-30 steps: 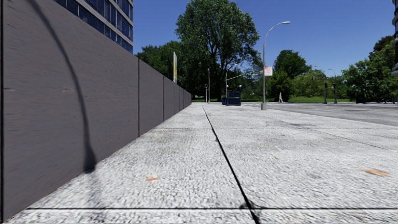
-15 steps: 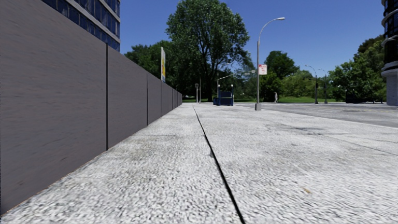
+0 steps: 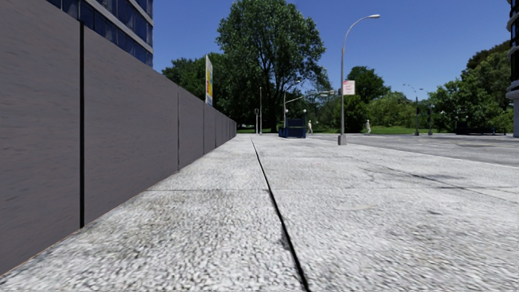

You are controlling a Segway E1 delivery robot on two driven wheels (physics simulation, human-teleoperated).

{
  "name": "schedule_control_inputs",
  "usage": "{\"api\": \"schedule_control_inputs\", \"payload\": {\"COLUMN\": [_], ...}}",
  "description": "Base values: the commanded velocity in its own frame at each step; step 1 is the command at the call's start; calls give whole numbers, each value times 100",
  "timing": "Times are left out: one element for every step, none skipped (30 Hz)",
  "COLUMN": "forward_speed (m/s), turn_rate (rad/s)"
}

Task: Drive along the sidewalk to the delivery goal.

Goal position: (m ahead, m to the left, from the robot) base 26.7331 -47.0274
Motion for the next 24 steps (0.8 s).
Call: {"api": "schedule_control_inputs", "payload": {"forward_speed": [200, 200, 200, 200, 200, 200, 200, 200, 200, 200, 200, 200, 200, 200, 200, 200, 200, 200, 200, 200, 200, 200, 200, 200], "turn_rate": [0, 0, 0, 0, 0, 0, 0, 0, 0, 0, 0, 0, 0, 0, 0, 0, 0, 0, 0, 0, 0, 0, 0, 0]}}
